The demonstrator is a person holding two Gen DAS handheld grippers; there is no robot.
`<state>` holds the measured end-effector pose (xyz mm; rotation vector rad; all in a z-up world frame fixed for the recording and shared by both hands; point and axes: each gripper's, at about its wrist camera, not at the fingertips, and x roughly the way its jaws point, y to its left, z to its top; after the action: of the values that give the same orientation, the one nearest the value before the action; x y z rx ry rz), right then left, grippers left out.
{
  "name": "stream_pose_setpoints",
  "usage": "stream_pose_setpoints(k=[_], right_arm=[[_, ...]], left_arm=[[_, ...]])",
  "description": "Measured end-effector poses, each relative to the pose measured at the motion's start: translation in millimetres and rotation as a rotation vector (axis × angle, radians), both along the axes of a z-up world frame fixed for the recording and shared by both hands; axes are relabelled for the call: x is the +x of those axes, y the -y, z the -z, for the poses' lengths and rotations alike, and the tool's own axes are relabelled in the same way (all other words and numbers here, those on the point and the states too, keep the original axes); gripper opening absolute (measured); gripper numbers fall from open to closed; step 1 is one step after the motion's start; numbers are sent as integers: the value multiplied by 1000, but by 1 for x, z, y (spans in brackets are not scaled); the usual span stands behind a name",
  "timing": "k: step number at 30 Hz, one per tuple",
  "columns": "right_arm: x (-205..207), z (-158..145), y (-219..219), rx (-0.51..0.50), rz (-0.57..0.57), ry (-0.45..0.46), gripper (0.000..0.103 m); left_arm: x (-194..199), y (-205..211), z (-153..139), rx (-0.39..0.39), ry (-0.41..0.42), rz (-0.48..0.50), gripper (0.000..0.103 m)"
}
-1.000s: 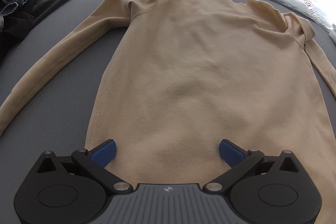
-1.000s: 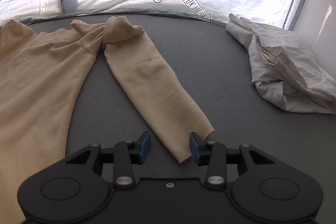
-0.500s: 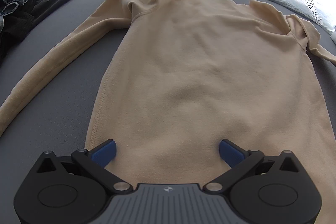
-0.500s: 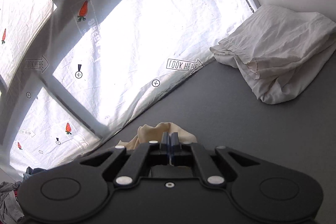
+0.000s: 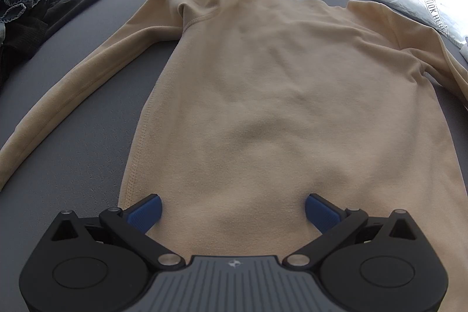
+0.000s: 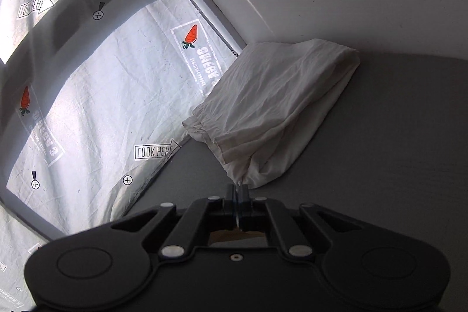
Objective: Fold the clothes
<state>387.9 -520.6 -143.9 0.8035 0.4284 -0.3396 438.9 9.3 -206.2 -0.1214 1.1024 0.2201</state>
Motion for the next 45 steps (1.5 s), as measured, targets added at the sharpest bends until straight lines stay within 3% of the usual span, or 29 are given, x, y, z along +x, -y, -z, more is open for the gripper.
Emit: stream_pose_setpoints(k=[7,10,14,17,20,22,27,31,33,34,35,36,42,45], right_arm=[[-6,-62,6,5,-8,193,1],[-5,-75,13,-37,28,181,0],[5,-63,25,-119,83,-6,0],[10,-40,18,-255,83,-200,1],[12,-13,4,-309,36,-312,16],[12,6,-3,-304,17,-358,38],[14,55,-11,-212,-6,-432,46],[21,75,-19,-252,-1,-451,58],[31,77,-28,-319,-54,-479,53],[36,77,-34,-367,-85,-501,28],[40,76,-38,-395,-111,-511,21],[42,75,-40,-403,-133,-510,5],[31,46,-42,-546,-40,-509,4],[32,54,-34,-555,-63,-564,4]], left_arm=[[0,0,0,0,-1,1,103],[-1,-1,0,0,4,3,103],[-2,0,1,2,9,3,103],[-2,0,0,2,10,3,103],[-2,0,0,3,10,3,103],[-2,1,0,4,10,3,103],[-2,0,0,4,10,5,103],[-2,1,0,6,14,4,103],[-2,1,0,6,15,3,103],[-1,1,0,7,16,2,103],[-1,1,0,8,17,2,103],[-2,2,0,8,18,1,103],[-2,1,-1,8,22,5,103],[-1,1,-1,8,20,3,103]])
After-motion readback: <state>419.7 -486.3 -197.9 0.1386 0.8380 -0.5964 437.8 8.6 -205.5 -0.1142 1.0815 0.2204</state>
